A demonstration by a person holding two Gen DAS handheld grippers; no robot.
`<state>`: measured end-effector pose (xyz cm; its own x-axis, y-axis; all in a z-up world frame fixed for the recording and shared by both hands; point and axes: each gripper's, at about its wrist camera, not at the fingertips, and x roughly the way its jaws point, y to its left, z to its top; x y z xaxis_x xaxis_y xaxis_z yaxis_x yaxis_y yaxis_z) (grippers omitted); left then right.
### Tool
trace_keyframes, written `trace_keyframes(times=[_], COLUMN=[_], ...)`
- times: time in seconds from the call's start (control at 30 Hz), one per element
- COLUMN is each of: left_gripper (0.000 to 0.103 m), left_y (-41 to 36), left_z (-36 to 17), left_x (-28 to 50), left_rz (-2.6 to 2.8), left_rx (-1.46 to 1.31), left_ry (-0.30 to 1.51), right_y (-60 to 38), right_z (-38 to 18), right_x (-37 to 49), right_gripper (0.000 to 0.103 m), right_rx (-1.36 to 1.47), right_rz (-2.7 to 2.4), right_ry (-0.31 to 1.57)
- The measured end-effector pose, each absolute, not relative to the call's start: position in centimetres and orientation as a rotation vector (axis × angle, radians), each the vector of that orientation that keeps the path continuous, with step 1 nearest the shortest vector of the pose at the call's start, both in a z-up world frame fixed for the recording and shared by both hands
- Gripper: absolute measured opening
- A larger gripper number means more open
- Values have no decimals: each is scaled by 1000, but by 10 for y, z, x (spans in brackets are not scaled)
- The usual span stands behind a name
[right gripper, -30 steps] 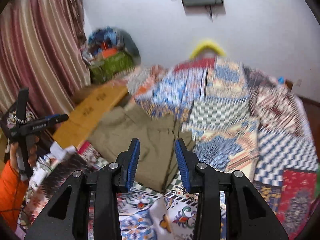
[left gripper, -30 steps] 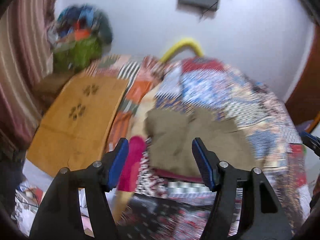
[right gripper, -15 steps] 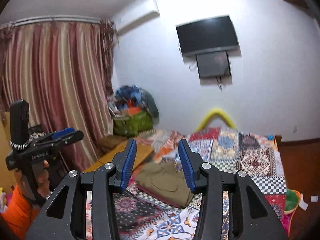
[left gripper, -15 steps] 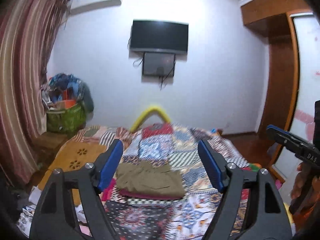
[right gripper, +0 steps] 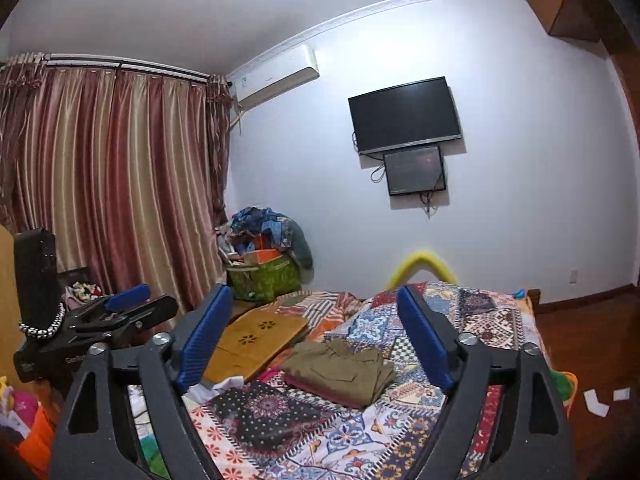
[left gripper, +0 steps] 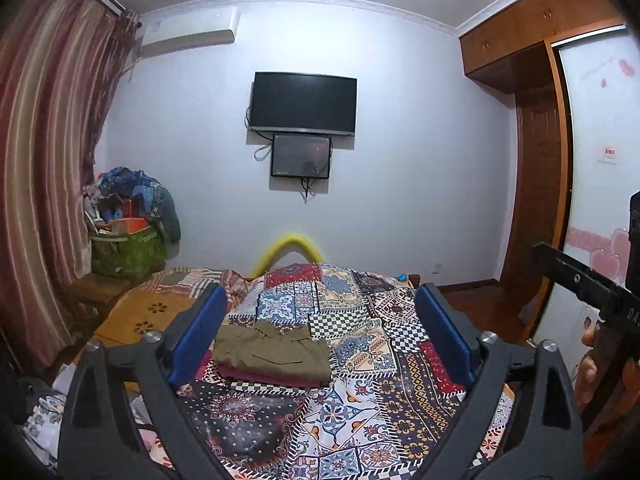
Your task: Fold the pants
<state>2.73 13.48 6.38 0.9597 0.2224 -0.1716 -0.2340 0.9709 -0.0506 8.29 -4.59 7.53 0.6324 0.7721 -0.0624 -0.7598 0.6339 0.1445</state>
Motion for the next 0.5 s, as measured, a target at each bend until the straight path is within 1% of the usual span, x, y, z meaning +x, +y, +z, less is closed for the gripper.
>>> trace_keyframes(times=[0.03,0.13,0.5], left_gripper=[102,103,103], left_y=[133,125,125], left_z=[63,65,65], left_x=[23,13,7], left_rz=[244,256,249], left_rx=[-66,-49,-78], left_ry=[156,139,129], right_y=[-46,-49,-47], right_z=[76,74,64], right_x=[81,76,68], right_gripper=[95,103,103], right_rx=[103,104,86], right_rz=[873,855,836], right_ry=[123,113,127])
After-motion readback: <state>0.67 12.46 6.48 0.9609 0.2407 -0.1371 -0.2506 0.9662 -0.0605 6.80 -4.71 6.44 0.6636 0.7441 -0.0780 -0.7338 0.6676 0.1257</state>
